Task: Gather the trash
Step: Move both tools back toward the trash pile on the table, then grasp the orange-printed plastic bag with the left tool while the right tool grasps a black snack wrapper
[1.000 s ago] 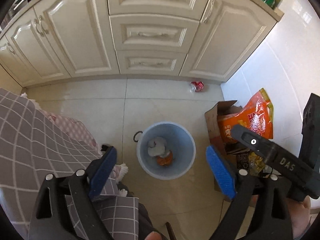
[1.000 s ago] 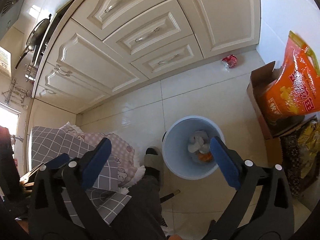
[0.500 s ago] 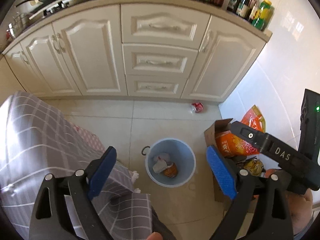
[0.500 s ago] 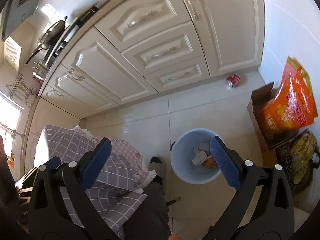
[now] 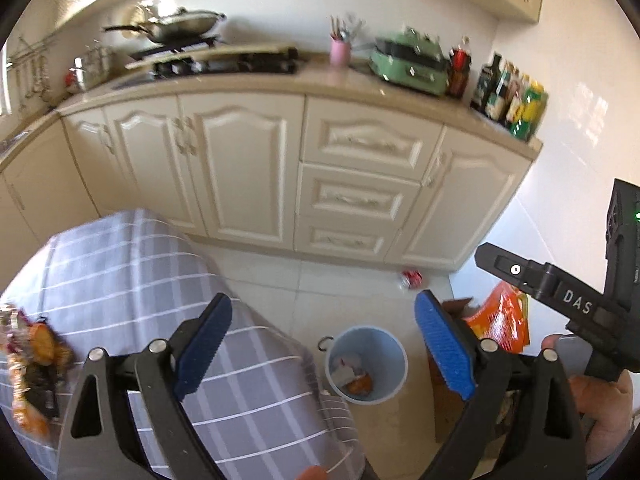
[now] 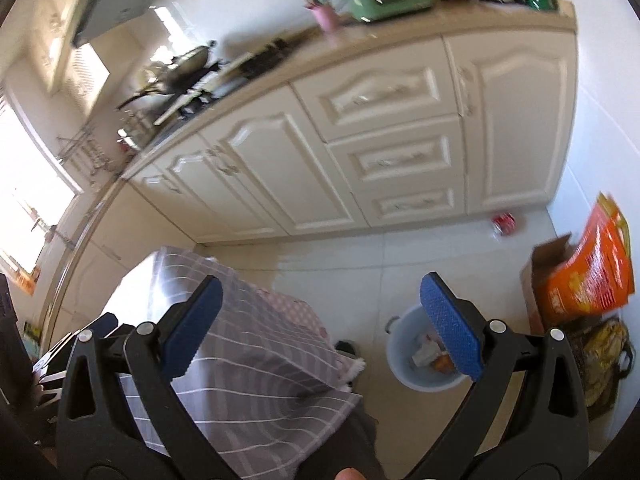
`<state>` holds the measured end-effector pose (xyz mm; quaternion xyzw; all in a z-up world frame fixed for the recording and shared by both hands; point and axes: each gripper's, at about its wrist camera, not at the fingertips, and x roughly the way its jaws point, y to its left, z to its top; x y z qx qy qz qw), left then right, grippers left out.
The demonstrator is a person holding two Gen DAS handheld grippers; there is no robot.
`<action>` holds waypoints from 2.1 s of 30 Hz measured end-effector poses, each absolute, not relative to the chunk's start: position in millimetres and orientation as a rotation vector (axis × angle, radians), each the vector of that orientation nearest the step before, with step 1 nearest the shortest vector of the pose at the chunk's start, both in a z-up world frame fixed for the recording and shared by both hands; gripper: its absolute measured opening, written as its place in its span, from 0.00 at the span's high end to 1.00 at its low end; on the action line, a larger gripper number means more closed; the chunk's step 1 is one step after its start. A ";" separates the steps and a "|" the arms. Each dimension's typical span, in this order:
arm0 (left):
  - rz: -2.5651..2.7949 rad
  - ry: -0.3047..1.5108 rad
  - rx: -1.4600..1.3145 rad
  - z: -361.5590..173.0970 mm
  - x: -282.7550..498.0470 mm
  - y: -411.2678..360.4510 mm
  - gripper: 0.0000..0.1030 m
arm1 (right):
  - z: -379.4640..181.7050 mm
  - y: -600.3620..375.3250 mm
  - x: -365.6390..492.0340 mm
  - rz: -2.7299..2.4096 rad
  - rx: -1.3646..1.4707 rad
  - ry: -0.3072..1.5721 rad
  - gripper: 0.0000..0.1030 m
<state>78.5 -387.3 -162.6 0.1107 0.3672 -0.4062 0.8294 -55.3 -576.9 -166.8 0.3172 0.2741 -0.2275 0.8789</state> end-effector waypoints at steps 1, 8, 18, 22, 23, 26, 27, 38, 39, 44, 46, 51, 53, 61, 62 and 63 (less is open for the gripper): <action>-0.851 0.766 0.229 -156.7 79.5 -378.4 0.12 | -159.5 -568.7 -52.4 -0.459 0.647 0.562 0.06; -0.779 0.662 0.168 -117.5 84.1 -312.1 0.08 | -117.1 -512.3 -29.5 -0.365 0.551 0.520 0.06; -0.635 0.550 0.076 -84.0 87.0 -211.6 0.06 | -76.2 -415.9 16.7 -0.182 0.413 0.495 0.06; -0.580 0.539 0.033 -81.0 91.9 -174.7 0.06 | -65.9 -380.1 31.1 -0.118 0.366 0.486 0.06; -0.557 0.531 0.021 -80.1 93.5 -163.5 0.06 | -64.0 -372.6 35.3 -0.106 0.356 0.485 0.06; -0.512 0.521 -0.001 -78.9 98.0 -142.7 0.06 | -59.3 -351.6 43.9 -0.077 0.328 0.484 0.06; -0.494 0.516 -0.007 -79.2 99.3 -133.4 0.06 | -58.5 -345.3 46.7 -0.071 0.318 0.484 0.06; -0.331 0.605 -0.048 -125.7 125.8 -60.7 0.06 | -83.1 -298.1 83.2 -0.005 0.259 0.570 0.06; -0.319 0.622 -0.048 -132.9 129.7 -56.0 0.06 | -86.6 -296.0 84.7 -0.001 0.259 0.577 0.06; -0.268 0.676 -0.066 -160.3 146.1 -41.9 0.06 | -103.4 -291.5 97.8 0.003 0.260 0.621 0.06; -0.251 0.714 -0.062 -176.9 156.6 -41.3 0.06 | -111.4 -291.3 102.5 0.003 0.267 0.641 0.06; -0.218 0.790 -0.047 -214.8 186.3 -46.9 0.06 | -128.9 -294.1 113.3 0.001 0.277 0.691 0.06; -0.202 0.813 -0.034 -228.4 199.2 -50.3 0.06 | -134.7 -295.2 116.0 0.000 0.279 0.708 0.06; -0.288 0.947 -0.120 -273.8 237.2 -53.1 0.36 | -158.1 -290.3 136.1 0.036 0.288 0.772 0.06; -0.279 0.944 -0.103 -275.7 236.5 -53.1 0.46 | -163.0 -287.7 140.4 0.052 0.293 0.784 0.06; -0.278 0.936 -0.088 -276.1 234.7 -52.2 0.51 | -167.3 -285.6 143.6 0.062 0.298 0.794 0.06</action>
